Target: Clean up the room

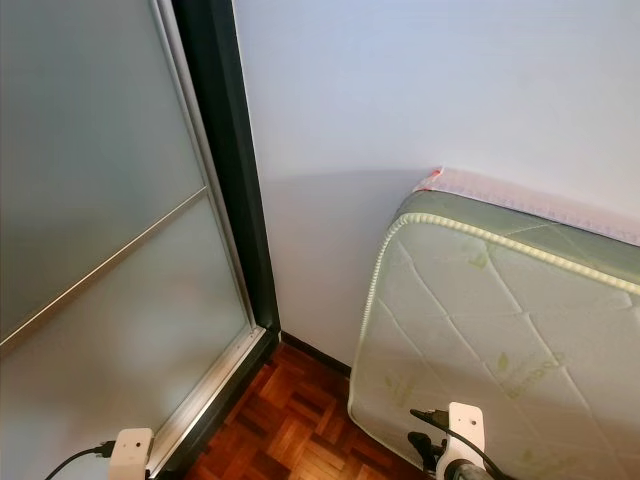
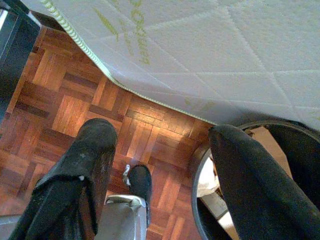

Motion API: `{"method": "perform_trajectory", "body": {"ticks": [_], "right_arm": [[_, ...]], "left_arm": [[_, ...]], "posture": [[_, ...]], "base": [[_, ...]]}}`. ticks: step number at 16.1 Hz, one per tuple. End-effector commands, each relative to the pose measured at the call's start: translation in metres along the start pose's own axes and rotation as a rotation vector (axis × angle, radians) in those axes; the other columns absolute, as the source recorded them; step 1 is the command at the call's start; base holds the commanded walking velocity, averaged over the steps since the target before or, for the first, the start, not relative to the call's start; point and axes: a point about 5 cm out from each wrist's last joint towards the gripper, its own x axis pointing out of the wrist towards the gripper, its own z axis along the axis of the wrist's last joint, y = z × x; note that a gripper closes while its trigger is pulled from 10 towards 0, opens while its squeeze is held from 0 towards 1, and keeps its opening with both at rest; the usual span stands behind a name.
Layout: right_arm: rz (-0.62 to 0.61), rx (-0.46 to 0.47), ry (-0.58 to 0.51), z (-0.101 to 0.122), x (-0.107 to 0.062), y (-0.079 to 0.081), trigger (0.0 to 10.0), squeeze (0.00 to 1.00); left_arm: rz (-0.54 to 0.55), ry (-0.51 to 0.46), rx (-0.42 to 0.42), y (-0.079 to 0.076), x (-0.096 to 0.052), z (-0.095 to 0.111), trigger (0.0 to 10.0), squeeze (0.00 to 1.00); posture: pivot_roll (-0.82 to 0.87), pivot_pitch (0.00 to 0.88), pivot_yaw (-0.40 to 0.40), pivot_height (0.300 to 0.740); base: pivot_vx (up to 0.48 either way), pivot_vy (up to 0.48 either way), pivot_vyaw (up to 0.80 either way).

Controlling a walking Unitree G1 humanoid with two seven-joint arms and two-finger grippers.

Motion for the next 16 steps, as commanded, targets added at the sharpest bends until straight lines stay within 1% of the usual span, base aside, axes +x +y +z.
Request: {"method": "perform_trajectory", "body": {"ticks": [1,8,16], "right_arm": [[-0.005,0.002,0.012,-0.0030,-0.0007,-0.0017,10.0,0.00],[-0.002,0.005,0.005,-0.0011,-0.0001,-0.0001,10.0,0.00],[0.002,0.002,0.008,-0.0017,0.0000,0.0009,10.0,0.00]], "left_arm": [[0.004,0.014,-0.004,0.0015,-0.0008,-0.0039,10.0,0.00],[-0.005,0.014,0.006,0.0003,-0.0004,-0.0026,10.0,0.00],[-0.004,0.013,0.012,0.0005,-0.0002,-0.0017,10.0,0.00]], "posture": [[0.00,0.000,-0.025,0.740],[0.00,0.000,-0.032,0.740],[0.00,0.000,-0.031,0.740]], "base": [[0.000,0.000,0.00],[0.000,0.000,0.00],[-0.298,0.000,0.00]]}}
